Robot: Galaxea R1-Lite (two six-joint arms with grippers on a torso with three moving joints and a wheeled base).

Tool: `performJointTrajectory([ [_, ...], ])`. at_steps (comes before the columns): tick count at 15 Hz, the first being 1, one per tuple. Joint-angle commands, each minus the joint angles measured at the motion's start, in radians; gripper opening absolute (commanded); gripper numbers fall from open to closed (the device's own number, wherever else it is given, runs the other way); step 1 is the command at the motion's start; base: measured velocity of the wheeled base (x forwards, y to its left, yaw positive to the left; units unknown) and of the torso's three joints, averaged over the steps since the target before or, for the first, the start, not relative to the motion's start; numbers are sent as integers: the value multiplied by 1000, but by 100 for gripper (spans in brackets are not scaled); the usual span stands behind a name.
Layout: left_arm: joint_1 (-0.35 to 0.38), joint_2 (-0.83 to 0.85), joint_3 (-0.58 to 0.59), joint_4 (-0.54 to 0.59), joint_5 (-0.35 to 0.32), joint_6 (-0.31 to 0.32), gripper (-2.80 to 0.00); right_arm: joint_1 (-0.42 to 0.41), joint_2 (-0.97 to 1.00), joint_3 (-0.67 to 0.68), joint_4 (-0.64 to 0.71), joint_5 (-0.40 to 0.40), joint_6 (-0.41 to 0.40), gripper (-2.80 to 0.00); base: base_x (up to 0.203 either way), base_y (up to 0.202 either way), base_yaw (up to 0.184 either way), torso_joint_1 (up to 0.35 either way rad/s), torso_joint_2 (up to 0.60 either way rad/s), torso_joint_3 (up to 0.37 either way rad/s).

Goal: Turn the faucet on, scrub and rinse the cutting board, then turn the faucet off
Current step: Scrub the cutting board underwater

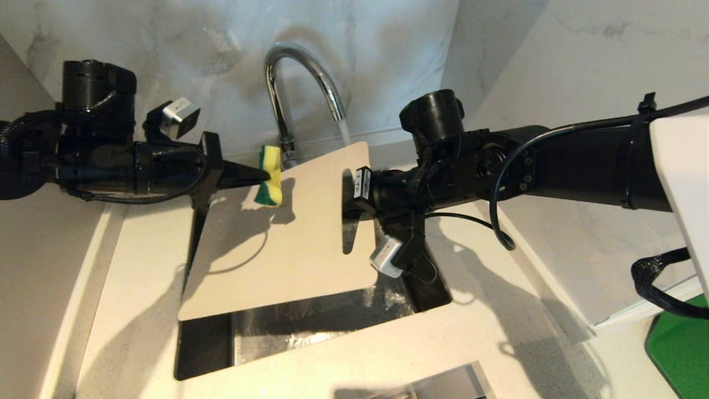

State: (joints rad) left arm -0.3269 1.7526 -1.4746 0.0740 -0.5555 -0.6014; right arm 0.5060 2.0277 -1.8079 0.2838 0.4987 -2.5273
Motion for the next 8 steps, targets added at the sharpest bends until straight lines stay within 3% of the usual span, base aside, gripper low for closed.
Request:
performJointTrajectory([
  [1,-12,91,-54,6,-3,-3,-280,0,-10,0,2,3,-13,-280,0,0,0,0,0,0],
  [8,-69,141,-184,84,-7,-4,-280,2,-16,11,2,6,-13,-280,0,0,0,0,0,0],
])
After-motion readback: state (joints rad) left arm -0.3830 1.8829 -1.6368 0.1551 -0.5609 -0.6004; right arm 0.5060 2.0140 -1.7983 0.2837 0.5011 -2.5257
